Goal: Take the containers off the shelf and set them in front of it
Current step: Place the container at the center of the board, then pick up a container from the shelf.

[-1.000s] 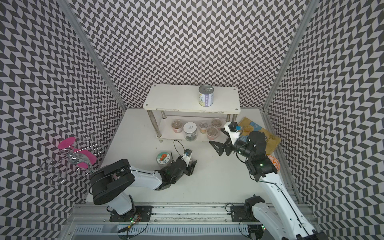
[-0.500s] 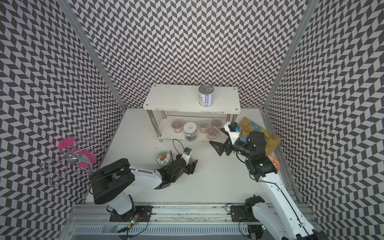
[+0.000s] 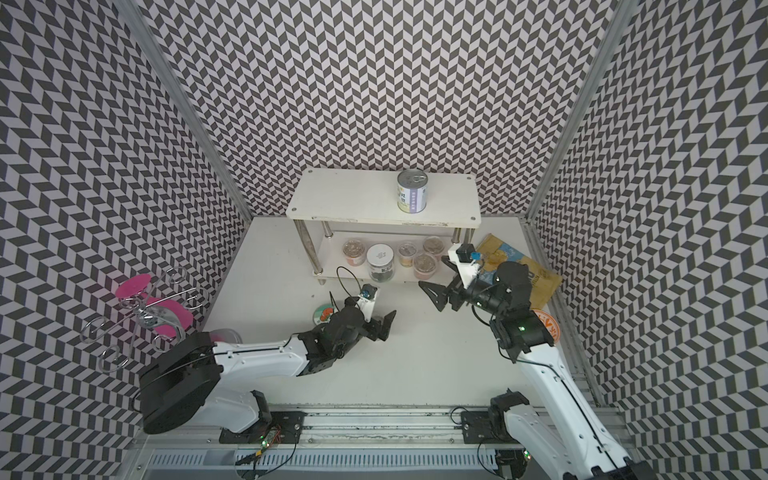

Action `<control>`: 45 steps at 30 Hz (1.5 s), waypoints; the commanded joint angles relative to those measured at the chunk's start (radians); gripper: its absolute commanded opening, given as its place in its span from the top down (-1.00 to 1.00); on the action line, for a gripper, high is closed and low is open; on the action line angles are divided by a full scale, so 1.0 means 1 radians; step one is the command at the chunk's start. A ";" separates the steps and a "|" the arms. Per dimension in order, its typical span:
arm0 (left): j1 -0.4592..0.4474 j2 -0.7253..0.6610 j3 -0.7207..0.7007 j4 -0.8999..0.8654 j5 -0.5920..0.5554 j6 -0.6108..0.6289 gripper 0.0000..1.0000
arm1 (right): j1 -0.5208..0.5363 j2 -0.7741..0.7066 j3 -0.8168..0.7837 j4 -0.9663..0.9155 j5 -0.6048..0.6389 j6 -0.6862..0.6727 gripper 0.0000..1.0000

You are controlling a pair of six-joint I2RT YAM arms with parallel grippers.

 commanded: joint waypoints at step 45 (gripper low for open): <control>0.418 -0.358 0.419 -0.388 0.723 0.147 -0.98 | 0.101 0.735 0.946 -0.050 0.370 -0.033 -0.99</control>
